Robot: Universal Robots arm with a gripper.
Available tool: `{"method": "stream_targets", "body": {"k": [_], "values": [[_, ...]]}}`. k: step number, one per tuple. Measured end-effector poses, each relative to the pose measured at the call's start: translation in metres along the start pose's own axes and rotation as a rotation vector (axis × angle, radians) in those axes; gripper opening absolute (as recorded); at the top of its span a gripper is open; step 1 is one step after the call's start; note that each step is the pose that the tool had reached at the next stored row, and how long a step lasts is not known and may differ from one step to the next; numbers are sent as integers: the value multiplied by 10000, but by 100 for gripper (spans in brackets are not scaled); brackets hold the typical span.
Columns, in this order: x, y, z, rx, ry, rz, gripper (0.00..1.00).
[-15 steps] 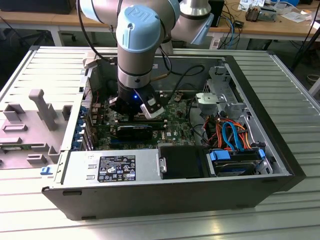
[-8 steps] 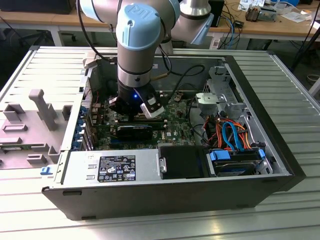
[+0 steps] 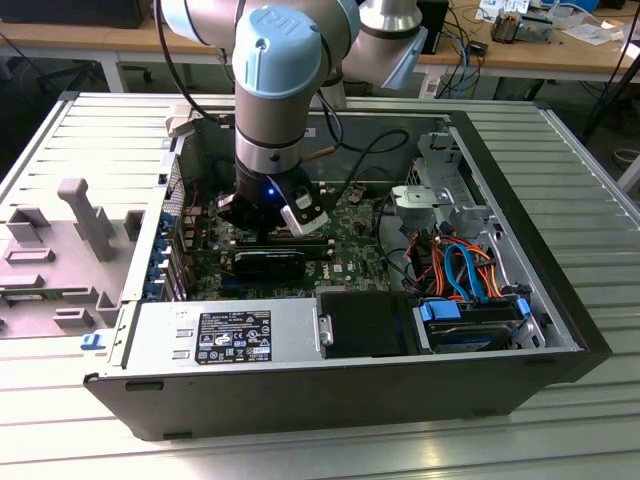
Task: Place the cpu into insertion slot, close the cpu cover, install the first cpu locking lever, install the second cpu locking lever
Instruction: 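Install the second cpu locking lever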
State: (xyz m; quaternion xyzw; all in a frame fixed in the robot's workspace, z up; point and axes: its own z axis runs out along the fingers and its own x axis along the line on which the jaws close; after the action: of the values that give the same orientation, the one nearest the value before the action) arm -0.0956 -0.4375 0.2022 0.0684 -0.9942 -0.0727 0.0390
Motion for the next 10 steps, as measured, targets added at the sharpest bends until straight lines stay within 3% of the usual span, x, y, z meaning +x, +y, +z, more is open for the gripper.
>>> {"method": "stream_targets", "body": {"k": [4,8,10], "values": [[-2,3,9,21,8,0,11],[-3,5,12,322,47,26,11],[-3,11,9,326,48,26,11]]}}
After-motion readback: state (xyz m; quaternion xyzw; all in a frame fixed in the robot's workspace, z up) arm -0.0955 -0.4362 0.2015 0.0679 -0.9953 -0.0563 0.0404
